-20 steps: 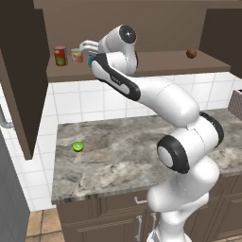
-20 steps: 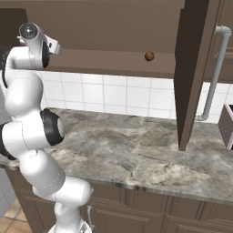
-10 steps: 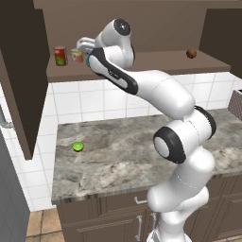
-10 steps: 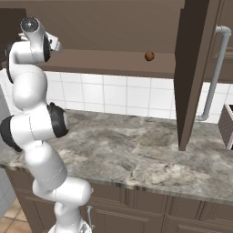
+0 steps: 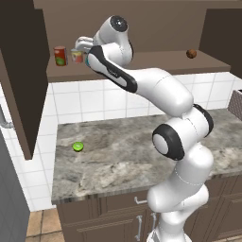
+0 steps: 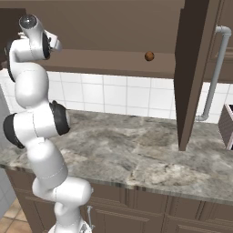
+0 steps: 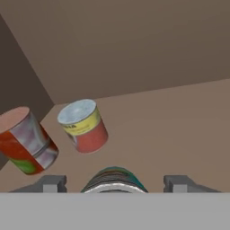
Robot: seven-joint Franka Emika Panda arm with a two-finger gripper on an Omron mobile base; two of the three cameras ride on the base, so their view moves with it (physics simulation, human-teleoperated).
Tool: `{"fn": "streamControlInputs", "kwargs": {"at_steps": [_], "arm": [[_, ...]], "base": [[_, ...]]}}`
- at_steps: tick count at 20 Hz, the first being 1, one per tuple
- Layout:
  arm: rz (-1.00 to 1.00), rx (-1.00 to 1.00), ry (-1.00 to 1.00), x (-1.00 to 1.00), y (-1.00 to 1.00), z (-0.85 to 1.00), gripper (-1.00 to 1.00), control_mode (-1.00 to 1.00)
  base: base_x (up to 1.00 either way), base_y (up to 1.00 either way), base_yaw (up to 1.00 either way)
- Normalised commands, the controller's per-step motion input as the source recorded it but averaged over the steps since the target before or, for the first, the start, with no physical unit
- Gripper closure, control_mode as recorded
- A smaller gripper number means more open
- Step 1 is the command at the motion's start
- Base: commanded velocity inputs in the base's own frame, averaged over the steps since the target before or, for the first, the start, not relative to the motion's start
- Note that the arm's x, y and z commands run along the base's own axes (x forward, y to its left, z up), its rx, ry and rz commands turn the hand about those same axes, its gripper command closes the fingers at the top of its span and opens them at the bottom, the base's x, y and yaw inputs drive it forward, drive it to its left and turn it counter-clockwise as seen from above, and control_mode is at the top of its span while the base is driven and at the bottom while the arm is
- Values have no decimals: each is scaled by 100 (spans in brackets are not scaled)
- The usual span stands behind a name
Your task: Pick the cans from the counter and place them in their designated side in the cabinet.
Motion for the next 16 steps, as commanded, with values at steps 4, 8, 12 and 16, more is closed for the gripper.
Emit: {"fn": "streamControlInputs", "kwargs": {"at_steps": [4, 8, 12, 16], "arm": [[0, -2, 0, 0, 0, -3, -100, -100], [0, -1, 0, 0, 0, -1, -100, -100], [0, 0, -1, 4, 0, 0, -100, -100], [0, 0, -4, 13, 0, 0, -100, -100]], "base": [[0, 0, 0], [0, 0, 0], [0, 0, 0], [0, 0, 0]]}}
